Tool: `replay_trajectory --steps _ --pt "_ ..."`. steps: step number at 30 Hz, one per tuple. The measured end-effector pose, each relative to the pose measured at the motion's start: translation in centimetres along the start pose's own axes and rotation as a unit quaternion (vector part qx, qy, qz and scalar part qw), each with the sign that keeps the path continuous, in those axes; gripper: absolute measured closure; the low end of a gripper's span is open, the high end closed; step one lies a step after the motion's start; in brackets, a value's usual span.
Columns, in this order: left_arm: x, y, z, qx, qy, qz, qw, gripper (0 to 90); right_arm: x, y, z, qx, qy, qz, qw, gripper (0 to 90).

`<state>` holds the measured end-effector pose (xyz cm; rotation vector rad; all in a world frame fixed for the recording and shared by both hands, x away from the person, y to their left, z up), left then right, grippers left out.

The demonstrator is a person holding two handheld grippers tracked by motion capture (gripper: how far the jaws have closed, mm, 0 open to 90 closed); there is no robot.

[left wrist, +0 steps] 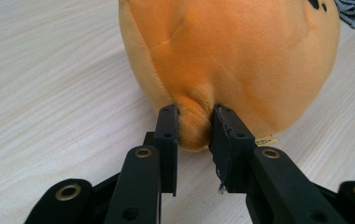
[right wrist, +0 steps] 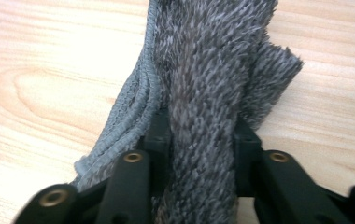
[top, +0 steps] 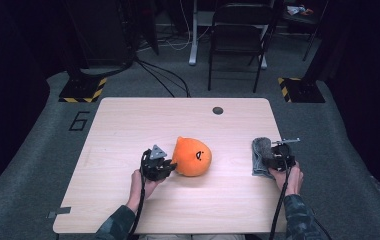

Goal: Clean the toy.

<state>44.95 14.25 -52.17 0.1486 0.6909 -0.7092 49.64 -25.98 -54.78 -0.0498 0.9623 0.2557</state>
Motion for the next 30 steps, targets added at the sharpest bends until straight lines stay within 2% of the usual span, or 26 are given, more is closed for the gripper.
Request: replay_trajectory --steps 1,5,6,8,12,13,14,16,17,19,22,23,26,30 --pt "0.0 0.0 0.0 -0.001 0.000 0.000 1.0000 72.5 0.1 -0.2 0.1 -0.009 -0.006 0.002 0.9999 70.5" --pt "0.0 -0.1 0.0 0.002 0.001 0.002 1.0000 72.5 -0.1 0.1 0.1 -0.006 -0.002 0.002 1.0000 74.4" --pt "-0.1 -0.1 0.0 0.002 0.001 0.003 1.0000 72.4 -0.1 0.0 0.1 -0.017 -0.006 0.001 0.9998 75.1" --pt "0.0 -0.1 0.1 0.001 -0.001 0.003 1.0000 72.4 -0.3 0.2 0.2 -0.018 -0.002 -0.001 0.9998 76.2" --pt "0.1 -0.1 0.1 -0.004 -0.007 0.001 1.0000 72.3 -0.4 -0.1 0.3 -0.021 -0.012 0.003 0.9997 77.0" --pt "0.0 0.0 0.1 -0.002 -0.006 0.001 1.0000 72.3 -0.6 -0.1 0.3 -0.015 -0.010 0.003 0.9998 77.1" --pt "0.0 0.0 0.1 -0.003 -0.006 0.002 1.0000 72.3 -0.6 -0.3 0.5 -0.022 -0.019 0.003 0.9996 77.2" --pt "0.0 -0.1 0.1 -0.006 -0.007 0.003 1.0000 72.3 -0.9 -0.1 0.6 -0.014 -0.024 0.008 0.9996 77.2" --pt "0.0 -0.1 0.2 -0.003 -0.006 0.003 1.0000 72.2 -1.1 0.0 0.8 -0.020 -0.033 0.014 0.9992 77.3" --pt "0.0 -0.1 0.2 0.001 -0.004 0.004 1.0000 72.2 -1.5 0.3 1.1 -0.016 -0.044 0.028 0.9985 77.3" --pt "0.0 -0.1 0.3 -0.002 -0.007 0.003 1.0000 72.2 -2.0 0.8 1.4 -0.022 -0.058 0.037 0.9974 77.3" --pt "0.0 -0.1 0.3 0.000 -0.005 0.003 1.0000 72.2 -2.0 0.8 1.5 -0.038 -0.062 0.038 0.9967 77.4" --pt "-0.1 -0.1 0.3 0.000 -0.006 0.002 1.0000 72.2 -2.3 1.5 1.9 -0.029 -0.065 0.056 0.9959 77.3" --pt "-0.1 -0.3 0.4 0.001 -0.010 0.004 0.9999 72.2 -3.1 2.7 2.5 -0.032 -0.081 0.078 0.9932 77.3"
Point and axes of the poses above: each handheld gripper's, and its own axes: x roughly forward along the jaws, z roughly out of its top, y roughly to its left, the point moved 6 cm from there along x, roughly forward along the jaws, and after that the axes turned 2 degrees about -x, right-handed, at the moved point
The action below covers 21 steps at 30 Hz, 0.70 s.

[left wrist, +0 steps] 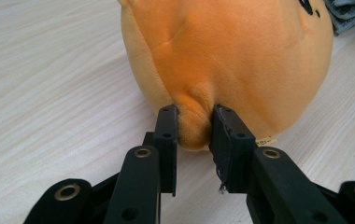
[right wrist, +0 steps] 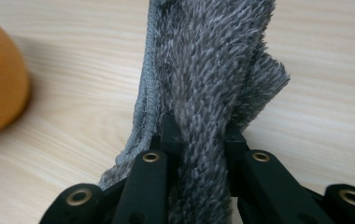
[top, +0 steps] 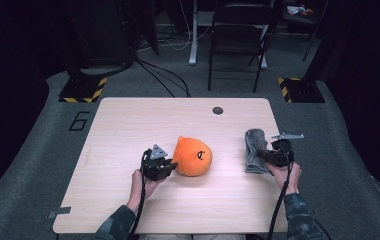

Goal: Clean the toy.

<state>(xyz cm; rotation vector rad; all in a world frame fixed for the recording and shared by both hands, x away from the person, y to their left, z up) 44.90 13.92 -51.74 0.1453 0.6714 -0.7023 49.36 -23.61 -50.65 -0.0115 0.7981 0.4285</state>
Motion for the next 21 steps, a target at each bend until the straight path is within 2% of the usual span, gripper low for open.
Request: replay_trajectory --steps 1,7,13,16,20,21 --pt "0.0 0.0 0.1 0.001 -0.001 0.000 1.0000 72.3 -0.2 0.4 0.2 0.005 -0.003 0.007 1.0000 77.3" --pt "-0.1 -0.1 0.0 -0.001 -0.002 -0.001 1.0000 72.6 -0.8 2.7 1.8 -0.013 -0.023 0.036 0.9990 77.3" --pt "-0.2 -0.3 0.2 -0.004 -0.012 -0.001 0.9999 73.2 -1.1 6.8 3.8 -0.041 -0.042 0.078 0.9953 77.3" --pt "-0.2 -0.4 0.2 -0.003 -0.012 0.000 0.9999 73.4 -1.0 9.0 4.5 -0.059 -0.036 0.095 0.9931 77.3" --pt "-0.2 -0.6 0.2 -0.001 -0.013 0.001 0.9999 74.1 -0.8 11.1 5.1 -0.082 -0.030 0.111 0.9900 77.0" --pt "-0.2 -0.7 0.3 0.000 -0.014 0.002 0.9999 74.1 -0.8 11.5 5.1 -0.081 -0.027 0.118 0.9893 77.0"
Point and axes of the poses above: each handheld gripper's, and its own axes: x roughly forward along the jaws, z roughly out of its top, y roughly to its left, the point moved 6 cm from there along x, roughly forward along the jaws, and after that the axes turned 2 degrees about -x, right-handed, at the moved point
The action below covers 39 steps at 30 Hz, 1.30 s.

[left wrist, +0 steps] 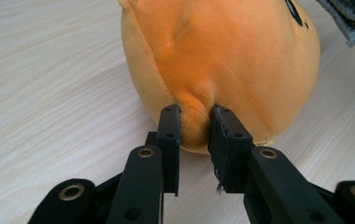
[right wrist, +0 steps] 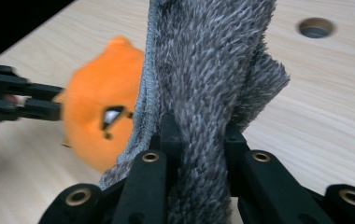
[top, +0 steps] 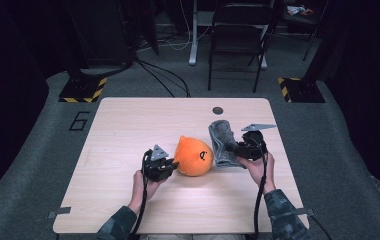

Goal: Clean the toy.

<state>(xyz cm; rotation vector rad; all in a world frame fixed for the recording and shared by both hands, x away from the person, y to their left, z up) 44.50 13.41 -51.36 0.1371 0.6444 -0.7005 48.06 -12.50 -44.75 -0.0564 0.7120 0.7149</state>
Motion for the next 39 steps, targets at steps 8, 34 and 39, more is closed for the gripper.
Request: replay_trajectory --steps 8,34,39 --pt "0.0 -0.2 0.2 0.004 -0.007 0.000 1.0000 74.3 1.4 2.4 1.7 -0.014 0.004 0.022 0.9997 77.0" --pt "0.1 -1.9 0.9 0.047 -0.017 -0.002 0.9988 80.7 5.7 6.5 3.3 -0.060 0.004 0.038 0.9975 76.7" --pt "0.2 -2.0 0.7 0.052 -0.017 -0.003 0.9985 82.3 6.8 6.1 2.7 -0.062 0.021 0.022 0.9976 76.9"
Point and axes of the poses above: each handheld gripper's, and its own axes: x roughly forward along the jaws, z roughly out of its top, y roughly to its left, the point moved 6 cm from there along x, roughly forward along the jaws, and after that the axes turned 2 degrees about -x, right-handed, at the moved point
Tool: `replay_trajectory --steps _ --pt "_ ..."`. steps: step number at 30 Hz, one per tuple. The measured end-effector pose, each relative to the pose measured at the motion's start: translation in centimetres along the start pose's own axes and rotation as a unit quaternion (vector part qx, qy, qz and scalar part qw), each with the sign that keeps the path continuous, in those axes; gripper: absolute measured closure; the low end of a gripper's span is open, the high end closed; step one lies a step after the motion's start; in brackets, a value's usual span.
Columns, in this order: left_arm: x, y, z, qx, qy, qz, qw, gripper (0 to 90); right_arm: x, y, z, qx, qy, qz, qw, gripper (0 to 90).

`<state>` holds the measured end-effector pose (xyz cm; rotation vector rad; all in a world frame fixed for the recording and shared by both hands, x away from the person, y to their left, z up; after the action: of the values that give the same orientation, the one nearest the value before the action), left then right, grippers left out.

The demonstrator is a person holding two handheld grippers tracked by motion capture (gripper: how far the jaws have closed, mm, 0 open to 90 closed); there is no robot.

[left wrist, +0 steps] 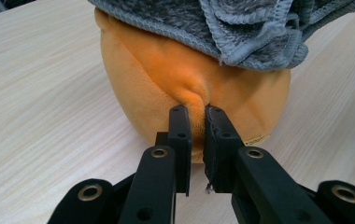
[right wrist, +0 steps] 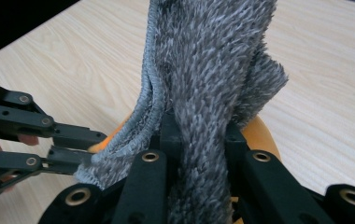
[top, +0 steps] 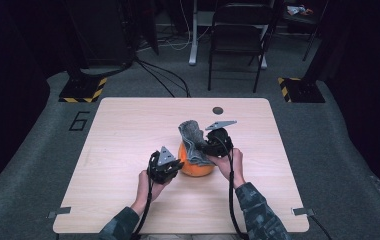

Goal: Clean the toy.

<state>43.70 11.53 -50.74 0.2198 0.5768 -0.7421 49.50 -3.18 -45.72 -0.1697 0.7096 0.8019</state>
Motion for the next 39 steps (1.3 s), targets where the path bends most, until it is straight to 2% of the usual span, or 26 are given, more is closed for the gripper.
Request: replay_trajectory --steps 1,3,7,14,19,20,23,30,31,32,37,39 --pt "0.0 -0.1 0.0 0.003 0.001 0.000 1.0000 82.3 0.0 0.0 -0.1 0.005 0.004 -0.003 1.0000 77.0" --pt "0.1 -0.2 0.0 0.006 0.000 0.000 1.0000 82.4 0.0 -0.2 -0.3 -0.002 0.011 -0.012 0.9999 77.0" --pt "0.0 -0.3 -0.1 0.012 0.004 -0.003 0.9999 82.3 -0.1 -0.6 -0.5 -0.003 0.013 -0.014 0.9998 76.9" --pt "0.0 -0.3 -0.1 0.010 0.002 -0.008 0.9999 82.3 -0.7 -1.5 -0.9 -0.009 0.030 -0.042 0.9986 77.0" --pt "0.0 -0.3 -0.1 0.012 0.002 -0.009 0.9999 82.1 -0.7 -2.5 -1.6 0.007 0.038 -0.045 0.9982 77.1" --pt "0.0 -0.3 -0.1 0.012 0.002 -0.010 0.9999 82.0 -0.8 -2.5 -1.7 0.017 0.039 -0.046 0.9981 77.1" --pt "0.1 -0.3 -0.1 0.009 0.000 -0.011 0.9999 81.9 -1.0 -2.9 -2.0 0.012 0.051 -0.053 0.9972 77.1" --pt "0.0 -0.4 -0.1 0.014 -0.001 -0.009 0.9999 81.8 -0.9 -4.2 -3.1 0.038 0.065 -0.059 0.9954 77.1" --pt "0.0 -0.4 -0.1 0.012 -0.003 -0.009 0.9999 81.8 -1.0 -4.5 -3.3 0.034 0.070 -0.061 0.9952 77.2" --pt "0.0 -0.4 0.0 0.013 -0.004 -0.009 0.9999 81.8 -0.9 -4.6 -3.4 0.043 0.071 -0.066 0.9944 77.2" --pt "0.0 -0.3 -0.1 0.011 -0.005 -0.009 0.9999 81.7 -0.7 -6.0 -4.9 0.057 0.097 -0.078 0.9906 77.1" --pt "0.0 -0.4 -0.1 0.014 -0.004 -0.008 0.9999 81.7 -0.4 -6.8 -6.0 0.070 0.120 -0.089 0.9863 77.2"
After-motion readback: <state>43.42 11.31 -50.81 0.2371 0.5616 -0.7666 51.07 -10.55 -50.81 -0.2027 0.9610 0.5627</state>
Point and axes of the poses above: each handheld gripper's, and its own axes: x roughly forward along the jaws, z roughly out of its top, y roughly to its left, the point moved 6 cm from there along x, roughly forward along the jaws, and after that the axes turned 2 degrees about -x, right-handed, at the moved point
